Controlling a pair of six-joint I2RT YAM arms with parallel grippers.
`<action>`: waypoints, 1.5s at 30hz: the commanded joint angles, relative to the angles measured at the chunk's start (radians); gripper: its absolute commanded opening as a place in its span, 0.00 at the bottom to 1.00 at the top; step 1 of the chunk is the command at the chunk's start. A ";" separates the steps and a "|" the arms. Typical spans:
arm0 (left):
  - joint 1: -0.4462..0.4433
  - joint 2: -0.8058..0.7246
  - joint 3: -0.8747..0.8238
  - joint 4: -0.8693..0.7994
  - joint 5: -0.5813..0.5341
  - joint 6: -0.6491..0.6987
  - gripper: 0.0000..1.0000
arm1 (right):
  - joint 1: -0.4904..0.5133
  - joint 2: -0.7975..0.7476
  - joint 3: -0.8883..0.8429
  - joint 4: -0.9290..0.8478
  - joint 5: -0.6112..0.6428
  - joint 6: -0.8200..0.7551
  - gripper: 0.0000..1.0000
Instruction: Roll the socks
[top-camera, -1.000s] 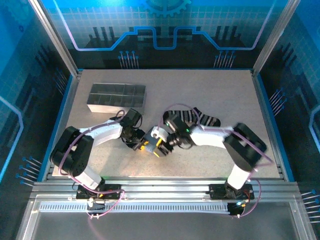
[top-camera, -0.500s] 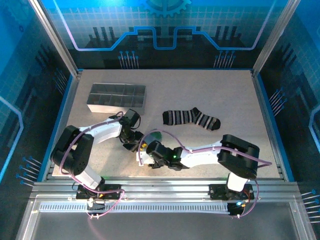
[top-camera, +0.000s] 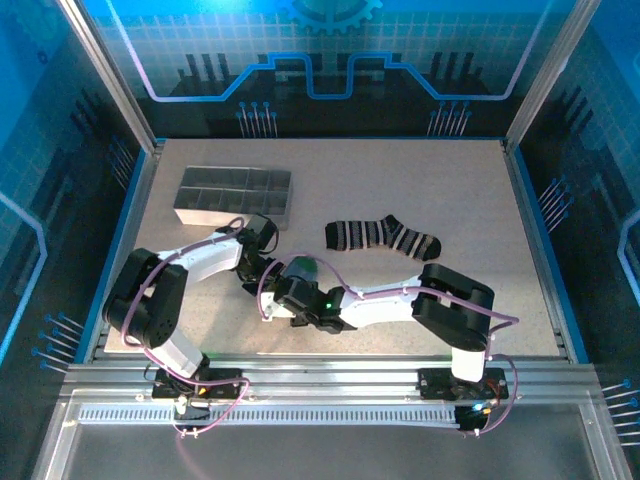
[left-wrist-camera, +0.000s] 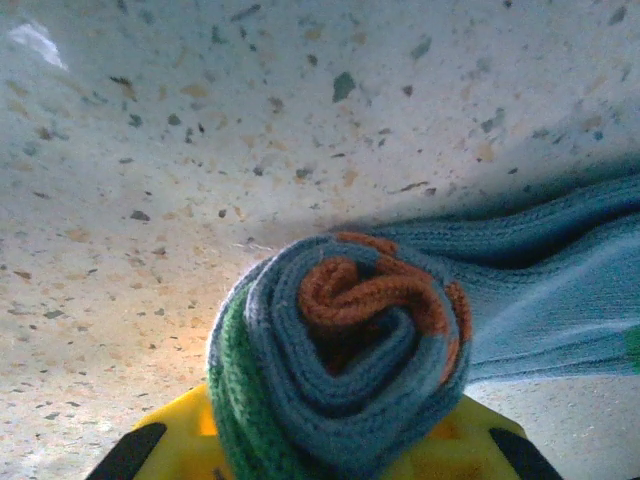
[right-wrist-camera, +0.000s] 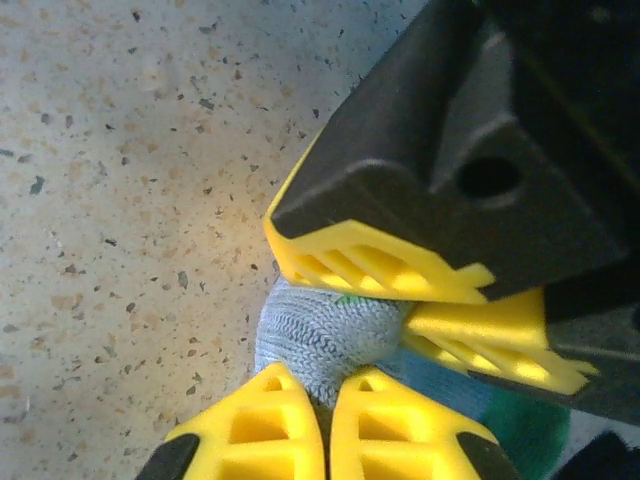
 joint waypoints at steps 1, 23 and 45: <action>0.011 -0.018 -0.049 -0.142 -0.024 0.005 0.11 | -0.069 0.050 -0.001 -0.173 -0.068 0.096 0.00; 0.094 -0.234 -0.024 -0.057 0.017 -0.011 0.75 | -0.366 0.064 -0.013 -0.292 -0.747 0.373 0.00; -0.059 0.052 0.074 0.146 -0.021 0.050 0.69 | -0.579 0.156 -0.088 -0.171 -1.058 0.634 0.00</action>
